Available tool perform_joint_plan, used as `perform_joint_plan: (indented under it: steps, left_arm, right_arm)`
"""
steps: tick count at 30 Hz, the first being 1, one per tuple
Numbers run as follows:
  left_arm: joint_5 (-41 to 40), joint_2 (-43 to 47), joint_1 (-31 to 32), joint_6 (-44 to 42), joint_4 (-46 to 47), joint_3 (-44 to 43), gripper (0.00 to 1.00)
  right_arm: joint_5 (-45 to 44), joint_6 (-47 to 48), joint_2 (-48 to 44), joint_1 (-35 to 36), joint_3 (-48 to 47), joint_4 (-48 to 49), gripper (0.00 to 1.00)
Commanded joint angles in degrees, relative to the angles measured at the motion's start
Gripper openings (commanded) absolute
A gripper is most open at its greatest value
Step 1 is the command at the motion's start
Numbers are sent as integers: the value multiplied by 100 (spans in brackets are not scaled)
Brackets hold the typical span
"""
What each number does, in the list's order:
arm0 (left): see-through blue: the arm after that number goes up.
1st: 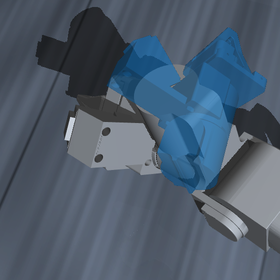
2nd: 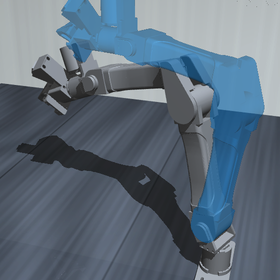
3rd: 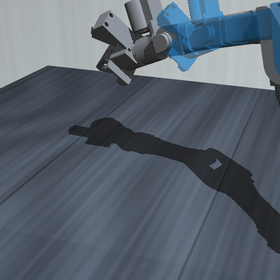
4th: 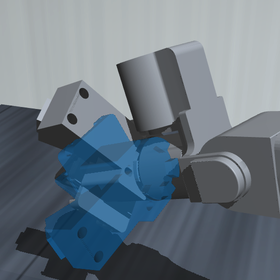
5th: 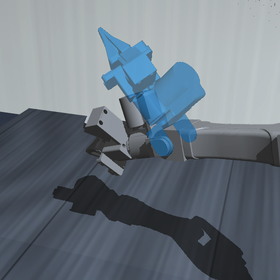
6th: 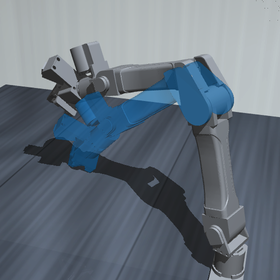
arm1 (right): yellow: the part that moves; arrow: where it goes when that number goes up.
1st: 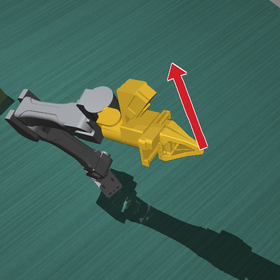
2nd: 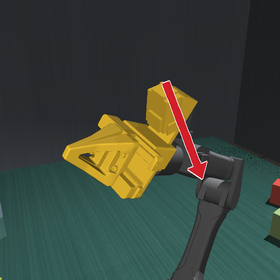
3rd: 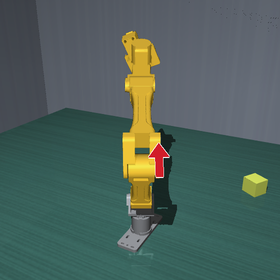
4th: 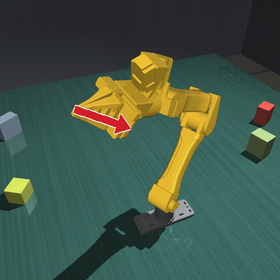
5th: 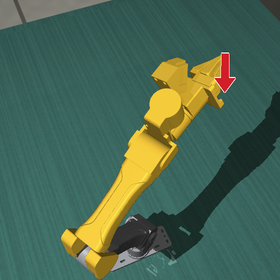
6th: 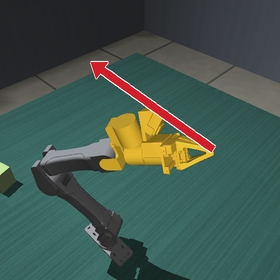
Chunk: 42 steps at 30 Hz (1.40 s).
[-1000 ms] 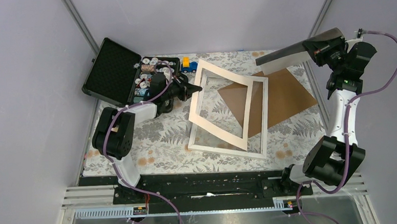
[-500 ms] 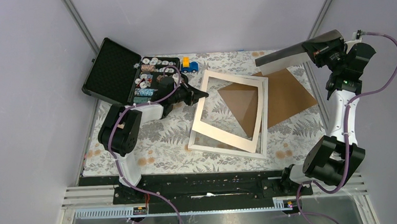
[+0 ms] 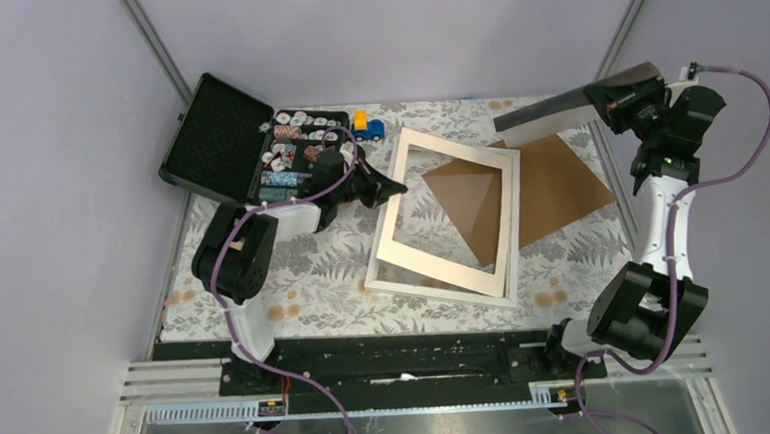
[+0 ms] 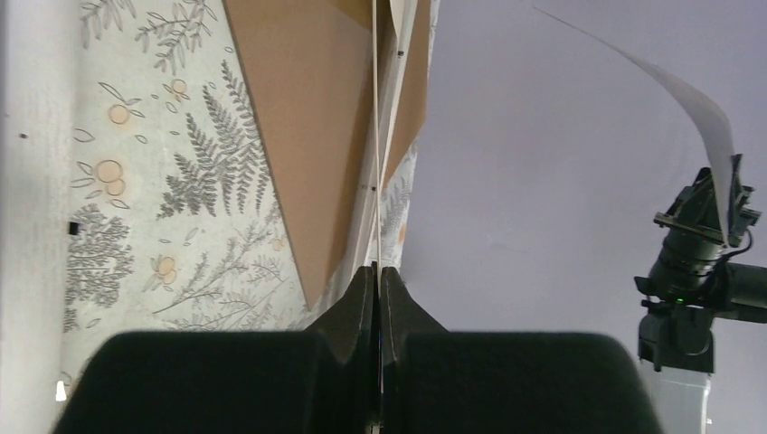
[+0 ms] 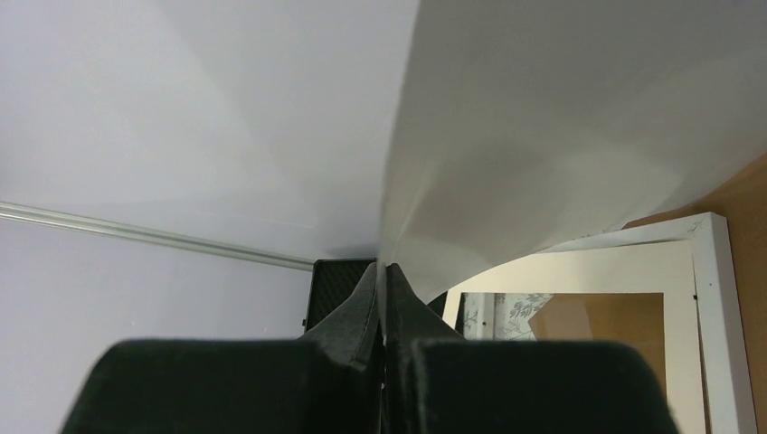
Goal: Put the photo into the frame
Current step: Place the photo frame item in the photo frame.
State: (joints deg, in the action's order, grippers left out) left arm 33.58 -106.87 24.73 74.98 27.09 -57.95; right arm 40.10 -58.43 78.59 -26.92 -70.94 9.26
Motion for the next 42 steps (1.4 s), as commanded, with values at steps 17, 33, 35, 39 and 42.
perform_joint_plan:
  steps: [17,33,35,39,42]
  left_arm:
    - [-311,455,230,-2124,-1147,-421,38]
    - [-903,-218,820,-3261,-2582,-1635,20]
    - [-1097,-120,831,-3454,-2850,-1668,41]
    - [-1528,131,849,-3962,-3195,-1730,70]
    - [-1886,116,930,-4357,-3687,-2126,84]
  right_arm:
    - [151,69,-230,52,80,241,0]
    - [218,54,-239,46,71,243,0]
    - [226,52,-231,46,63,243,0]
    - [227,45,-221,47,62,243,0]
    - [236,55,-219,46,86,243,0]
